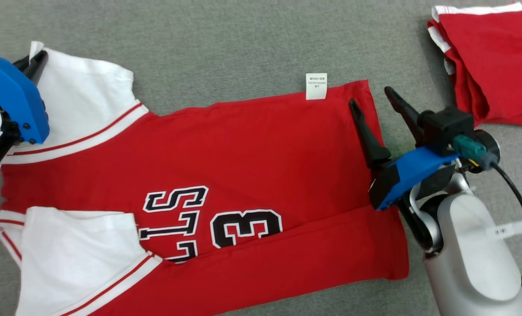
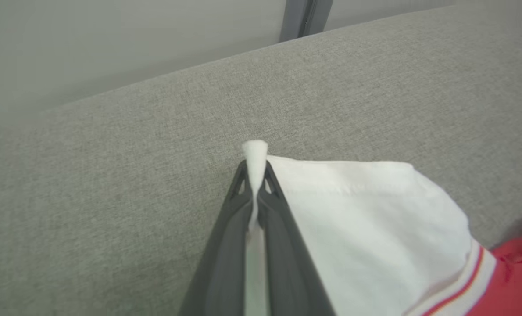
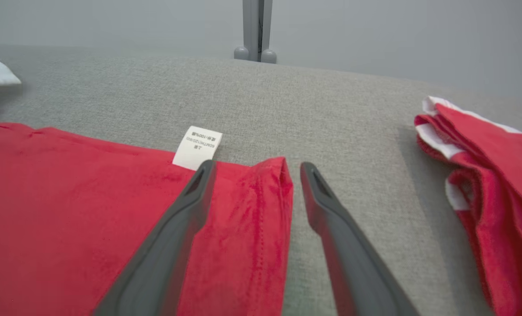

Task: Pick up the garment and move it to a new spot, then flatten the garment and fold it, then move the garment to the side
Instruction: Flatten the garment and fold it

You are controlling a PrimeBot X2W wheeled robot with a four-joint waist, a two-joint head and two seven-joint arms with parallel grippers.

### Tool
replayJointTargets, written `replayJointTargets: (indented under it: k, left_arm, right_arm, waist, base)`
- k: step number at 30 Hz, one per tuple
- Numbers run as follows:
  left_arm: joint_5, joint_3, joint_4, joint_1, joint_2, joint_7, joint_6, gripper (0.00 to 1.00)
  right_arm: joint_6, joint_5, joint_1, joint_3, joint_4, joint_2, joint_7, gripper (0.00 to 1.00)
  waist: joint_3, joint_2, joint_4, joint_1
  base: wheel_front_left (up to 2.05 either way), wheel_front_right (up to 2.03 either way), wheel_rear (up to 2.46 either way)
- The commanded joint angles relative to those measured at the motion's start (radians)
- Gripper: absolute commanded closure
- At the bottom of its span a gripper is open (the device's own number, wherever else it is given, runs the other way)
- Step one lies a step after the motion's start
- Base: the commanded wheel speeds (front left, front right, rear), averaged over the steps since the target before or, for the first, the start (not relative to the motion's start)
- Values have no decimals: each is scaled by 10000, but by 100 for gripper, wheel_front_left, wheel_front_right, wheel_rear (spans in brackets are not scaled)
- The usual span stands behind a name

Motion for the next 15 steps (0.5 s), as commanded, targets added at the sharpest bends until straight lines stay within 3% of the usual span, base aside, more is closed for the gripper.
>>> replayJointTargets:
  k: [1, 8, 13, 14, 15]
  left_arm:
    - [-59, -46, -86, -147, 35, -107, -17, 100]
    - [-367, -629, -983, 49, 57, -889, -16, 100]
    - [-589, -1020, -1550, 271, 7, -1326, -16, 100]
    - [-620, -1086, -1646, 304, -6, -1394, -16, 100]
    - [-654, -1158, -1738, 329, -18, -1466, -16, 100]
  right_arm:
    - [1, -86, -196, -54, 111, -15, 94, 0]
    - [1, -744, -1251, -657, 1512, -297, 1004, 0]
    - [1, -537, -1695, -792, 2663, -567, 1620, 0]
    - [1, -461, -1770, -810, 2881, -615, 1723, 11]
    - [1, -384, -1840, -835, 3092, -662, 1807, 35]
  waist:
    - [-45, 0, 49, 0]
    - [-474, 0, 648, 0]
    - [-742, 0, 1022, 0]
    - [-785, 0, 1085, 0]
    - [-827, 0, 1149, 0]
  base:
    - [0, 0, 0]
    - [0, 0, 0]
    - [0, 0, 0]
    - [0, 0, 0]
    - [0, 0, 0]
